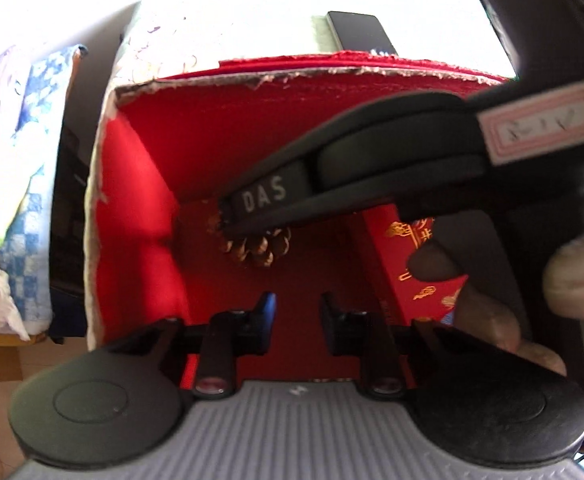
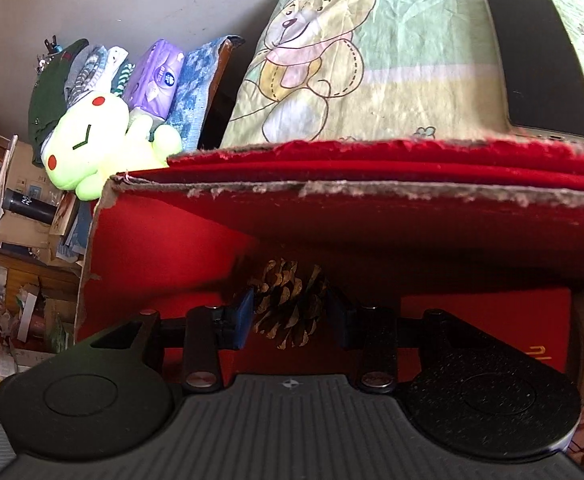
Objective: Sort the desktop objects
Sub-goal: 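Lift the pine cone and carry it over the cardboard box, then lower the pine cone into the box and open the right gripper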
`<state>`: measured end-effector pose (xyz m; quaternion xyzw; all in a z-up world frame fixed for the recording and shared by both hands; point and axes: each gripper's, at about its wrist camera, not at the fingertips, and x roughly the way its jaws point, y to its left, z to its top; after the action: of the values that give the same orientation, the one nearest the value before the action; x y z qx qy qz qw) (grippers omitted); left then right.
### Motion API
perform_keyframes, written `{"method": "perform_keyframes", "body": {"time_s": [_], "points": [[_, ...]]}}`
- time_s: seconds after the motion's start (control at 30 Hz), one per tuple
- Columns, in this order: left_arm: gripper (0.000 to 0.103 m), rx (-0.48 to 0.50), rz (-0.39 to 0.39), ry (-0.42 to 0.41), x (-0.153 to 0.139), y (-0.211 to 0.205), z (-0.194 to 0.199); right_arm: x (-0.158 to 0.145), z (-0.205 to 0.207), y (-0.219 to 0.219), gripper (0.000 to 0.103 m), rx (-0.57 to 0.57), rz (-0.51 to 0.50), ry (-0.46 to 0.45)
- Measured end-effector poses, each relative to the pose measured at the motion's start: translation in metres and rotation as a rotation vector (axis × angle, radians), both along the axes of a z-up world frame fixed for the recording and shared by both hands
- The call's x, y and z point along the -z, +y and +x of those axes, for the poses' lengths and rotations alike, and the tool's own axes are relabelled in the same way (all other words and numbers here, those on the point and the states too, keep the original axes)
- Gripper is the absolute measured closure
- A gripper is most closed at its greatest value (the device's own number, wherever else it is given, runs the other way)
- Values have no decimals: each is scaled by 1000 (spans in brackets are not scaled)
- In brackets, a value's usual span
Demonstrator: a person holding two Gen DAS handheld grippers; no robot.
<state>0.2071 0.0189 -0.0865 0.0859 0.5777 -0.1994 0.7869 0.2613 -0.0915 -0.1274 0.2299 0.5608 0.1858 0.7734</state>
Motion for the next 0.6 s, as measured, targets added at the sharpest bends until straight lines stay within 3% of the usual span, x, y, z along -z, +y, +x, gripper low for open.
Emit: {"method": "perform_keyframes", "body": {"time_s": [0.03,0.17,0.23,0.37,0.43,0.6], "points": [[82,2,1,-2,0,0,-1,2,2,-1,61,-11,21,5],[74,14,23,-21,1,-3,-5,-2,2,-4,53,-10,48,-28],[70,12,16,-18,0,-3,-5,-6,0,-7,46,8,34,-30],[70,11,11,-22,-1,-2,-7,-20,-7,-16,46,20,0,-74],[70,10,10,-22,-1,-2,-7,-24,-10,-21,49,23,9,-78],[69,11,8,-26,0,-4,-8,-18,-12,-23,72,19,-2,-15]]}}
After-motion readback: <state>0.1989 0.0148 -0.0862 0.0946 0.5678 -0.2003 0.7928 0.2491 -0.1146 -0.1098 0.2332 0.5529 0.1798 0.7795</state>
